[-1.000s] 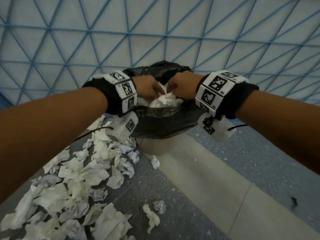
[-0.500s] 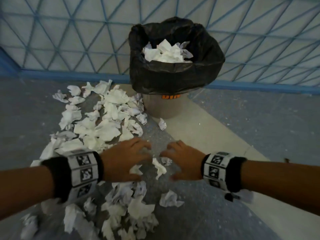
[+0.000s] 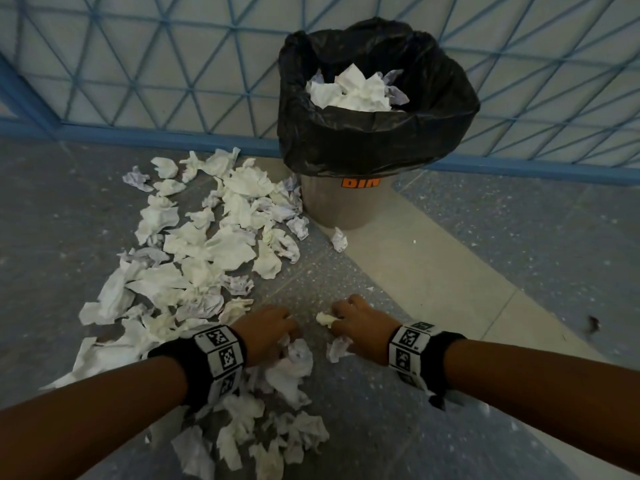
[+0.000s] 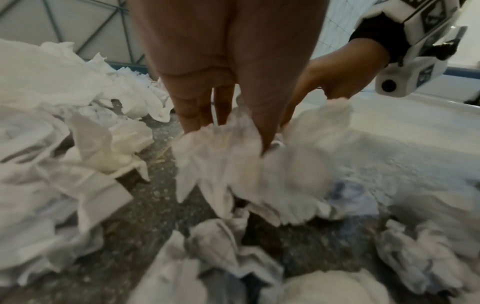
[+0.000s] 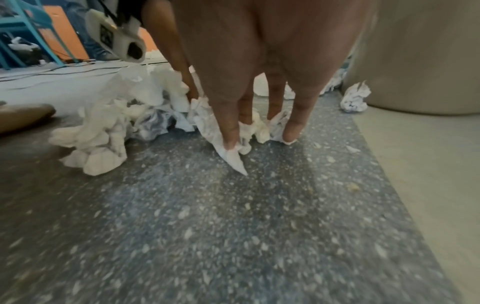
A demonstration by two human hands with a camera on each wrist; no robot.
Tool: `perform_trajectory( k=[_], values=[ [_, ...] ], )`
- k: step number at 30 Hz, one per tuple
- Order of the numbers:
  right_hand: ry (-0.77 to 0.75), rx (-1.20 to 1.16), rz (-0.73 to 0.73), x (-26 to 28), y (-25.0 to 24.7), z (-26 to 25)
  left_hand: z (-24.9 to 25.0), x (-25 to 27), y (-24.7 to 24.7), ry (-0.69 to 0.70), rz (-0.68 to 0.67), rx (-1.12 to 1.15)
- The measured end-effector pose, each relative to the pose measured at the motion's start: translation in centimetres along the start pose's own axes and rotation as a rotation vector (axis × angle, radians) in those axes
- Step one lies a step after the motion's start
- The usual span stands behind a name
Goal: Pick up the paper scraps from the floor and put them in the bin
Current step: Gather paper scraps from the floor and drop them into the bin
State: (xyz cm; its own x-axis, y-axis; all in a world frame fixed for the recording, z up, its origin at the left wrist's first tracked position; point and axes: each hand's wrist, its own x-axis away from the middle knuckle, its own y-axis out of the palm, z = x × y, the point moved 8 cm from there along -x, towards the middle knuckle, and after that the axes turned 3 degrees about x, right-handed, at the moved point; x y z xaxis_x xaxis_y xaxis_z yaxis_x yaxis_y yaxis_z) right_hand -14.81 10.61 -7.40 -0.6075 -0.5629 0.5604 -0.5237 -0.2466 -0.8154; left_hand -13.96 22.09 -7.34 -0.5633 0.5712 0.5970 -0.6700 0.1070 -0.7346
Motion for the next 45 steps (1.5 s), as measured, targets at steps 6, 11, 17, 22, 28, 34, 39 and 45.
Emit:
perform_trajectory(
  k=[6,11,17,22,28,34,39,45],
  values=[
    [0.04,-0.086,0.108,0.4,-2.2,0.6,-0.7,0.1,-3.2,-0.07,0.224,0.286],
    [0.067,-0.348,0.382,2.6,-9.1,1.5,-0.8,1.6,-8.8,-0.03,0.476,0.587],
    [0.077,-0.498,0.569,7.4,-16.8,2.7,0.2,5.2,-17.0,0.068,0.63,0.708],
    [0.076,-0.627,0.917,13.0,-26.1,6.1,2.6,9.3,-28.1,0.319,0.888,0.962],
    [0.368,-0.44,1.094,11.8,-33.1,13.9,2.9,4.3,-36.8,0.091,1.219,0.833],
    [0.486,-0.155,0.631,4.5,-31.7,16.3,5.2,-3.0,-36.4,-0.113,0.885,0.386],
    [0.436,-0.015,0.517,4.7,-32.7,15.5,3.7,-3.9,-36.0,-0.105,0.708,0.202],
    [0.367,0.038,0.518,6.6,-33.2,12.8,3.9,-2.7,-33.9,-0.132,0.532,0.176]
  ],
)
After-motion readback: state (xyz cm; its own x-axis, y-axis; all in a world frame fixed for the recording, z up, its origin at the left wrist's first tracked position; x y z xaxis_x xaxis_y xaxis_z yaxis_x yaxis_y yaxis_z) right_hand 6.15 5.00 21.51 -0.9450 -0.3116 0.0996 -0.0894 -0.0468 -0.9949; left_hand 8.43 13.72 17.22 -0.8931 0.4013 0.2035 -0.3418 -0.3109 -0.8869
